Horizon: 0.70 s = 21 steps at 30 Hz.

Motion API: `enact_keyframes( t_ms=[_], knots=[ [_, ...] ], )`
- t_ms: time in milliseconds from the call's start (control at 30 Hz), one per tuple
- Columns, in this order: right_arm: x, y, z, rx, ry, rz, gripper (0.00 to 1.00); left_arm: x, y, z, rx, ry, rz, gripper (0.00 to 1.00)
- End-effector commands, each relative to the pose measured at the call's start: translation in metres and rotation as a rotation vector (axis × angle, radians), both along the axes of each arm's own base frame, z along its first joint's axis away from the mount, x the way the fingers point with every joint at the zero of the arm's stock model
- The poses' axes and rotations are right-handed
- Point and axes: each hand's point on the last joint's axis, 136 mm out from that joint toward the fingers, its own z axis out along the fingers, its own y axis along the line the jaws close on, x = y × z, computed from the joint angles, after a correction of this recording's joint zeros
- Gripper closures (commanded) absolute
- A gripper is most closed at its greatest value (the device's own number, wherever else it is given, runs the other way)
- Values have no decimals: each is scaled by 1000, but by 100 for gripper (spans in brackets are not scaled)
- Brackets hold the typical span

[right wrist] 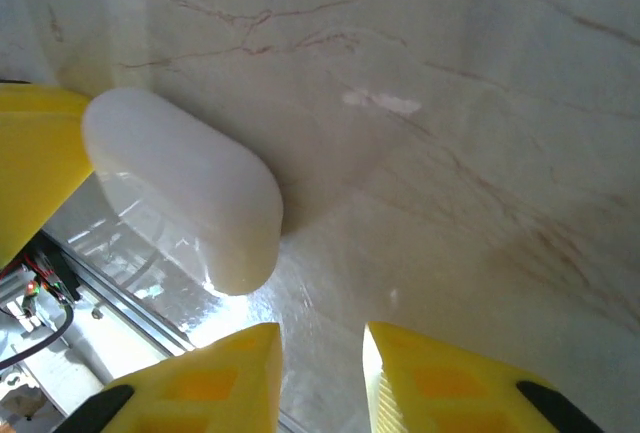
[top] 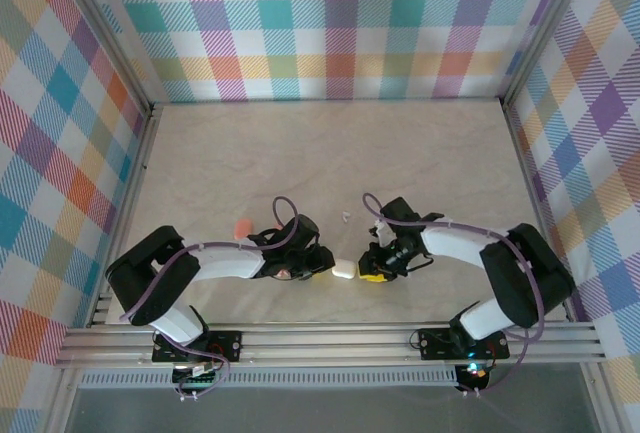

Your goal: Insert wireless bluetooth earbuds into charging case

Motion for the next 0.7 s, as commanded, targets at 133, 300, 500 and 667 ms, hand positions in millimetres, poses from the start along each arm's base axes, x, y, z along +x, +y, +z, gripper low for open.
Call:
enact_keyframes(
  t_ms=[133, 300, 500, 667],
  knots=[
    [6, 16, 2, 68, 7, 35, 77, 7, -59, 17, -274, -46, -43, 63],
    [8, 16, 2, 64, -2, 38, 78, 4, -69, 22, -289, -48, -81, 60],
    [12, 16, 4, 60, -19, 36, 79, 4, -67, 29, -250, -58, -102, 60],
    [13, 16, 8, 58, -30, 40, 79, 2, -43, 20, -84, -58, -101, 58]
  ],
)
